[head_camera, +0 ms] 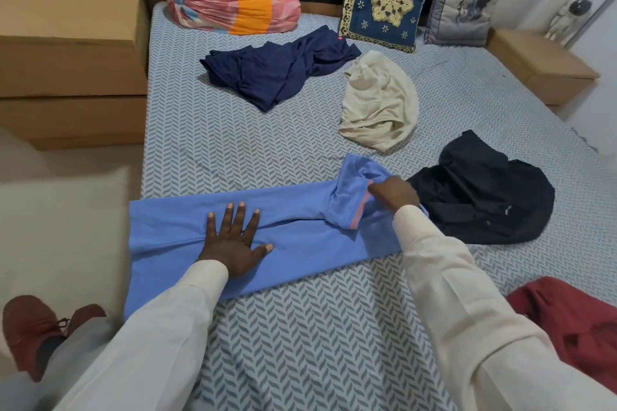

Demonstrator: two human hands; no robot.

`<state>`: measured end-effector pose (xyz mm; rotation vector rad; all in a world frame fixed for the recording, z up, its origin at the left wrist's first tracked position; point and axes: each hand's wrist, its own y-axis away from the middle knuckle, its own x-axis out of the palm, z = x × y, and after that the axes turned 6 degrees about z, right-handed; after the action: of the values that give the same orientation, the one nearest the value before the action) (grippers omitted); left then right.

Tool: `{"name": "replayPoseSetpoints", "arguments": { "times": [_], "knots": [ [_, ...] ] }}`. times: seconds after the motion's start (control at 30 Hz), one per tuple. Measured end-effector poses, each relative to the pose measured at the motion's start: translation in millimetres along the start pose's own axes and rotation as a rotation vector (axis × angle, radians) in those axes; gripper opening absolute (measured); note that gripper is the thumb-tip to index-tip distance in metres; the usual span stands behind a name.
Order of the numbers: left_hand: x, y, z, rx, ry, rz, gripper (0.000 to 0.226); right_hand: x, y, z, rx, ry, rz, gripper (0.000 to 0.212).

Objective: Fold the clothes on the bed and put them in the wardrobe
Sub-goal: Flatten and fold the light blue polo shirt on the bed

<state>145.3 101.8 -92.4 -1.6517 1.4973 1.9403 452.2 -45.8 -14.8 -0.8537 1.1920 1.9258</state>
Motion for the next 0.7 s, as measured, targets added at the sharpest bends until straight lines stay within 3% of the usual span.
{"name": "replayPoseSetpoints", "arguments": {
  "times": [0.07, 0.2, 0.27, 0.33, 0.47, 0.6, 0.7],
  "knots": [
    [-0.2, 0.5, 0.1, 0.006, 0.010, -0.001, 0.087, -2.4, -7.8, 9.0, -0.086, 0.031, -0.112, 0.034],
    [-1.5, 1.0, 0.9, 0.022, 0.031, -0.001, 0.111, 9.1, -29.4, 19.0, -0.182, 0.391, 0.088, 0.039],
    [-1.2, 1.1, 0.6, 0.014, 0.010, -0.005, 0.097, 14.2, -42.6, 17.8, -0.148, 0.447, 0.098, 0.040],
    [-1.4, 1.4, -0.5, 0.011, 0.011, -0.002, 0.085, 11.1, -42.8, 22.5, -0.213, 0.405, 0.075, 0.029],
    [-0.7, 0.6, -0.6, 0.013, 0.009, 0.007, 0.083, 1.7, -37.1, 29.1, -0.337, 0.402, 0.150, 0.007],
    [-1.7, 1.1, -1.3, 0.004, 0.008, 0.020, 0.083, 8.5, -46.6, 14.8, -0.293, 0.463, 0.122, 0.040],
    [-1.4, 1.8, -1.5, 0.003, 0.009, 0.024, 0.082, 10.4, -33.9, 20.4, -0.266, 0.383, 0.000, 0.041]
  ]
}}
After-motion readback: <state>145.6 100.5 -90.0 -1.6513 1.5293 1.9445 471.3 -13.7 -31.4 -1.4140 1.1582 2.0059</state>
